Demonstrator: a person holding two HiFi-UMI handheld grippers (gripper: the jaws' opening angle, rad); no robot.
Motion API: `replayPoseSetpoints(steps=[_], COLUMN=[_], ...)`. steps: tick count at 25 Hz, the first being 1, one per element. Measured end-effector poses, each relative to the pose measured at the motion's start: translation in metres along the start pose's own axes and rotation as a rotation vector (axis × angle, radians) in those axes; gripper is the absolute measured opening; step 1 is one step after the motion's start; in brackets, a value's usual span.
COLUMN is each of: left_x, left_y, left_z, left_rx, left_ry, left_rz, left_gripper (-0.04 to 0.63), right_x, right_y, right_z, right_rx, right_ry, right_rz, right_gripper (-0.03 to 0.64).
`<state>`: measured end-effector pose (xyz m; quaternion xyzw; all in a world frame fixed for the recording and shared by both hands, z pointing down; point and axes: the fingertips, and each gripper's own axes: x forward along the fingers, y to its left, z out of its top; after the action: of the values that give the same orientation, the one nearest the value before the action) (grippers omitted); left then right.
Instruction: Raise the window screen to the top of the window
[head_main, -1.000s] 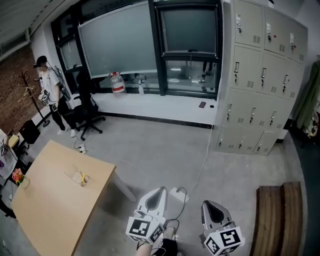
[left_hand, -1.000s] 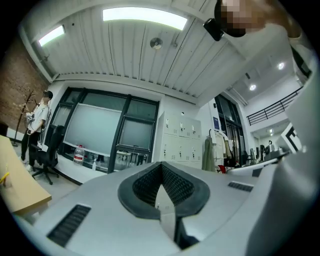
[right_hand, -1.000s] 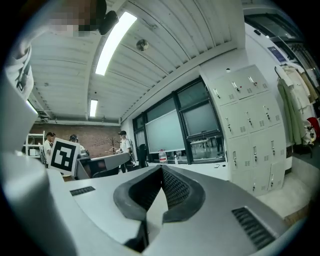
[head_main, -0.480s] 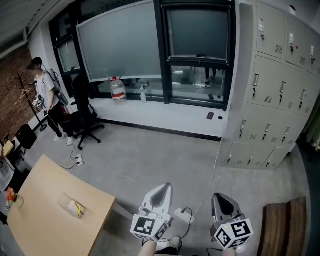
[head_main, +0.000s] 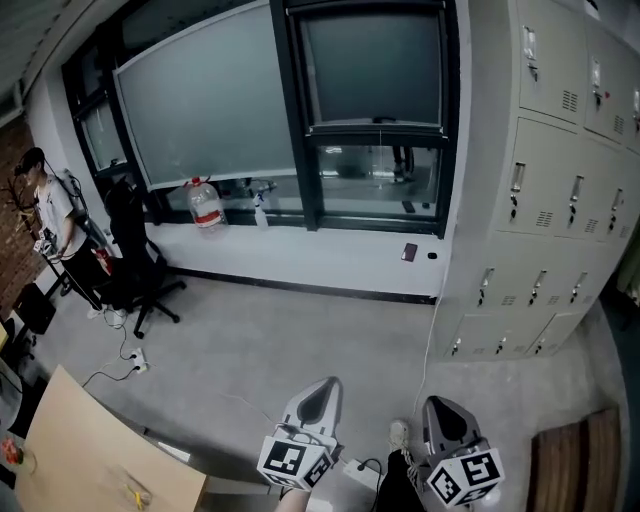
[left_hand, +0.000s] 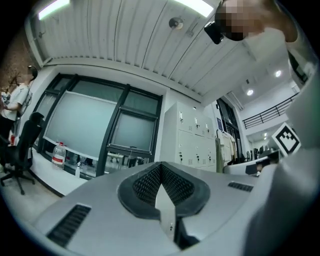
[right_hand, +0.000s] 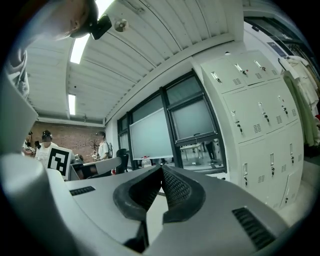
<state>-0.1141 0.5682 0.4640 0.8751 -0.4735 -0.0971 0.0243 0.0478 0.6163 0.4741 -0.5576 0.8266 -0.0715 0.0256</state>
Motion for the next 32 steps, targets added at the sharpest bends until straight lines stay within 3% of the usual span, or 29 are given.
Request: replayPoseSetpoints(steps=[7, 12, 14, 20, 25, 32], left_x=[0.165, 0.285, 0.322, 0.398, 0.476, 0.626], left_y=[0.043, 0.084, 0.107, 0.162, 0.243, 0.365], left_z=[-0.023, -0.005, -0.006, -0.022, -0.038, -0.018], left_rx=[-0.021, -0.042, -0.017, -0.045, -0.010, 0.040], left_ry=[0.007, -0.047, -0.061, -0.046, -0.021, -0.034], left_rz=[-0.009, -0.024, 0.002, 0.027, 0.015, -0.029], left_gripper=[0.003, 0.003, 0.003, 0.003, 0.003, 0.003], right_x=[0.163, 0.269, 0.310, 0.413, 0.519, 0.681], right_y=[-0.107, -0.165, -0.184, -0.205, -0.222, -0.282], right_z=[-0.018, 0.003, 0.007, 0.017, 0.030, 0.075], right_rx=[0.030, 0.055, 0.028, -0.056, -0.124, -0.057], right_ry=[0.057, 0.111, 0.118, 0.125, 0.099, 0.010], right_rz=[0.016, 0.055, 0.082, 0.140, 0.106, 0.003], right_gripper=[0.006, 0.006, 0.006, 0.006, 0.006, 0.006])
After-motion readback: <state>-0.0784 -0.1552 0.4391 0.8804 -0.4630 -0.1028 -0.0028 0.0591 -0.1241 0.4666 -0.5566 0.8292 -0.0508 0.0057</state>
